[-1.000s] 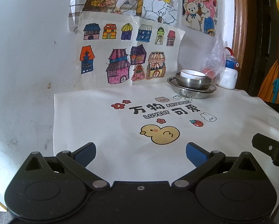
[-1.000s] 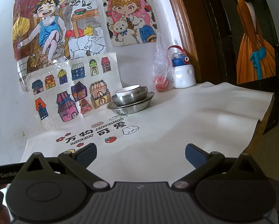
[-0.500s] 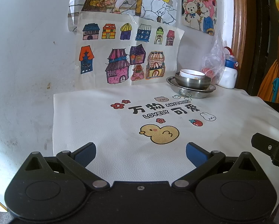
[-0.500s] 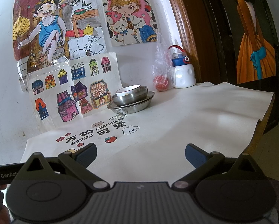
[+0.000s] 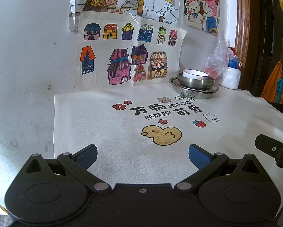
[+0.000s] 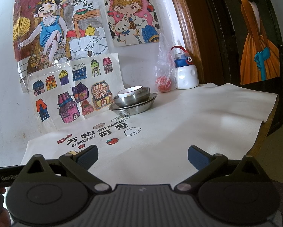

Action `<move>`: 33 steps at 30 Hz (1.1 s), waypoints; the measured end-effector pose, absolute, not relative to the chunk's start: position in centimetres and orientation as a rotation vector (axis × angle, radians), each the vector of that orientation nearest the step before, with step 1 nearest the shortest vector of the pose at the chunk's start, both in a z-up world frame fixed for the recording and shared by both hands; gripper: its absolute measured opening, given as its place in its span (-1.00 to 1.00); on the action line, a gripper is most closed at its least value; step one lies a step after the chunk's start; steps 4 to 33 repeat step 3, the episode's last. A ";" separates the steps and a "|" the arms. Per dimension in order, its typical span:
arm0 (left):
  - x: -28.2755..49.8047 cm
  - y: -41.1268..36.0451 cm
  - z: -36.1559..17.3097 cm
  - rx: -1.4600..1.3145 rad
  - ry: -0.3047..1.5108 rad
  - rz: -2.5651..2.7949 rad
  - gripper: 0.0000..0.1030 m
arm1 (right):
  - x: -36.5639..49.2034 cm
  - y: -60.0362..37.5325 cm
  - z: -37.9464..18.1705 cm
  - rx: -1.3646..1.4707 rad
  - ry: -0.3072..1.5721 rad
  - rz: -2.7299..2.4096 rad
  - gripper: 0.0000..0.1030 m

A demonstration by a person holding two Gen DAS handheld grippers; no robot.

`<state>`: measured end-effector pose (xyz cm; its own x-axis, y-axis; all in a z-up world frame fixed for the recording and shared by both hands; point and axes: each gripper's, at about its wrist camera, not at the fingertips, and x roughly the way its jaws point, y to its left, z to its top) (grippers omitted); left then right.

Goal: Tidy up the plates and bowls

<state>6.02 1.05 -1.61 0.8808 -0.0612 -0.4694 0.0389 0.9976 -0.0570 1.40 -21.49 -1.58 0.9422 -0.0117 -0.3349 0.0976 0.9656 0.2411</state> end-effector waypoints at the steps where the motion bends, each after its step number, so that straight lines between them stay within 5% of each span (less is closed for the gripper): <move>1: 6.0 1.1 -1.6 -0.047 0.490 -0.052 0.98 | 1.4 -21.5 -1.6 0.258 0.339 -0.056 1.00; 33: 6.1 1.1 -1.7 -0.048 0.491 -0.052 0.98 | 1.5 -21.4 -1.7 0.257 0.340 -0.054 1.00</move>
